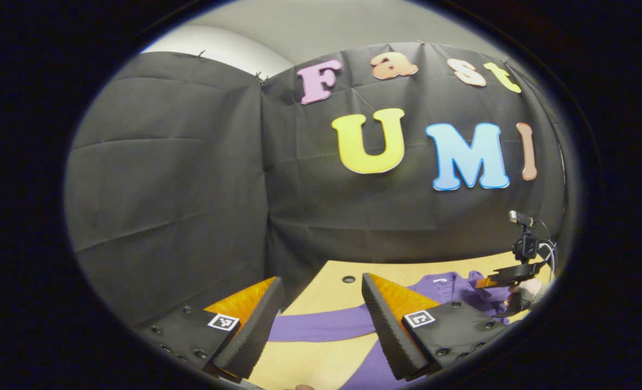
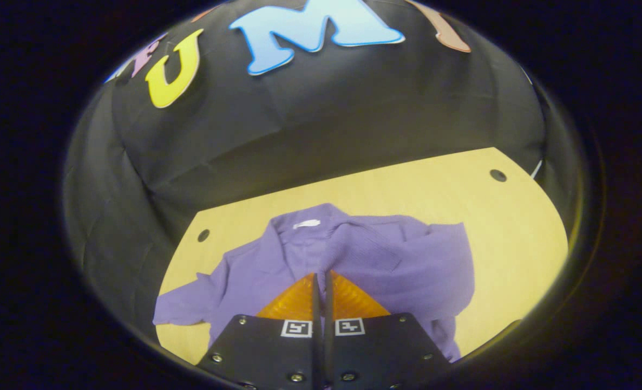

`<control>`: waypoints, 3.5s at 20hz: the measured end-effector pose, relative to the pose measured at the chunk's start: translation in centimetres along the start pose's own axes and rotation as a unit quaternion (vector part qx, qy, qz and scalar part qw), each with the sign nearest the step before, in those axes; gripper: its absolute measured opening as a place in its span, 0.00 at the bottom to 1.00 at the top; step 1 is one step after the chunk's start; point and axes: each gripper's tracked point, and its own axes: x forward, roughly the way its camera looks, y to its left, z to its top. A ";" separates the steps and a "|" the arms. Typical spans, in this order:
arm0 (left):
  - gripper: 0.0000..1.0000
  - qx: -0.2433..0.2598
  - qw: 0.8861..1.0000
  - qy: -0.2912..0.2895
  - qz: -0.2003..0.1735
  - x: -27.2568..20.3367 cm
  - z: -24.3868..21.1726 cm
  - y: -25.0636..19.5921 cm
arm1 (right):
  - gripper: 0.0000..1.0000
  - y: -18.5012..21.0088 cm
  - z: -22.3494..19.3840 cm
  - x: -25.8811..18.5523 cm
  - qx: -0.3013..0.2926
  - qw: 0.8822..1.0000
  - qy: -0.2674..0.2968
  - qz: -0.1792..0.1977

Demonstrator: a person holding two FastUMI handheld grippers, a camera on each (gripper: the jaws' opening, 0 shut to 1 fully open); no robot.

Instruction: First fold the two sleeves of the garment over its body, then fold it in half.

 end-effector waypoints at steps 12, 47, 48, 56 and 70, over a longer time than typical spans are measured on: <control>0.95 -0.008 0.997 0.029 0.077 0.7 -5.0 13.2 | 0.01 15.4 -8.8 6.9 -0.102 0.991 0.079 0.037; 0.97 -0.030 0.956 0.291 0.009 18.7 -37.3 9.6 | 0.70 5.4 -5.3 -3.9 -0.100 0.993 0.040 -0.044; 0.97 -0.034 0.953 0.300 0.008 18.7 -37.9 9.6 | 0.70 4.8 -5.4 -4.0 -0.098 0.993 0.040 -0.049; 0.92 -0.053 0.950 0.308 -0.001 19.0 -38.0 9.4 | 0.70 4.0 -5.1 -4.8 -0.082 0.995 0.031 -0.056; 0.07 -0.101 0.943 0.317 0.006 19.4 -36.7 7.5 | 0.70 1.0 -5.3 -7.3 -0.054 0.996 0.019 -0.070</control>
